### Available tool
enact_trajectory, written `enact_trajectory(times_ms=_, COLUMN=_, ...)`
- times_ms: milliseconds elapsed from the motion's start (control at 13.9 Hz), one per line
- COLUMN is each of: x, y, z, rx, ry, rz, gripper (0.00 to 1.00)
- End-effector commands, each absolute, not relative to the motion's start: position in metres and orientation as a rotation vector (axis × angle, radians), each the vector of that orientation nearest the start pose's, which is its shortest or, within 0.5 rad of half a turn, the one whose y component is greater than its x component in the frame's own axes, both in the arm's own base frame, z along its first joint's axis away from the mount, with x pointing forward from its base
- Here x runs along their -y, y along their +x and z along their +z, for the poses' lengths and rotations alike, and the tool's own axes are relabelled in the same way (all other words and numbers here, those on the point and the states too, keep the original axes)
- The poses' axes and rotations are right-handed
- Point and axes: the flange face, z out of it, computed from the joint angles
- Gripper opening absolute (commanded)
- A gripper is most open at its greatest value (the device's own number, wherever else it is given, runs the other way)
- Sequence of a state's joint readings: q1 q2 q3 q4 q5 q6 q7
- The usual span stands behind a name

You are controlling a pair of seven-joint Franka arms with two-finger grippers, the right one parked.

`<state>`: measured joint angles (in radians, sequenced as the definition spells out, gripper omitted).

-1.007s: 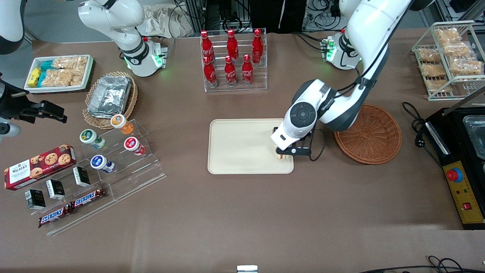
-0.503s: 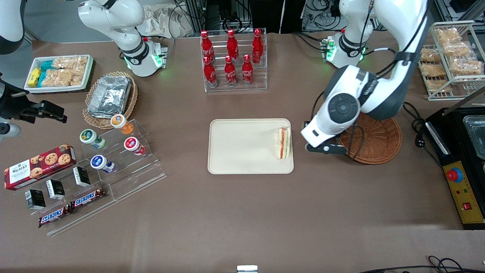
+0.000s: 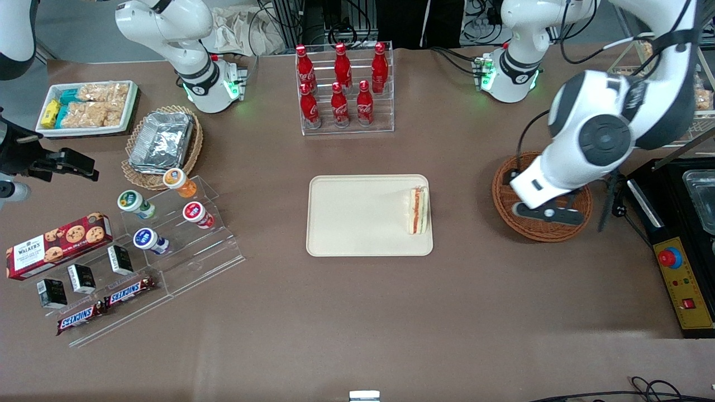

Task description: Place sandwich from basket to tray

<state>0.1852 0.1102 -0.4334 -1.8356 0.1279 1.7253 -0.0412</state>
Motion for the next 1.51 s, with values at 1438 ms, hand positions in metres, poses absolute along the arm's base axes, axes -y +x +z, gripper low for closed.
enact_trajectory(times_ms=1438, x=-0.036, y=0.571, z=0.593, rx=-0.303, ry=-3.152, rz=0.101, gripper=1.00)
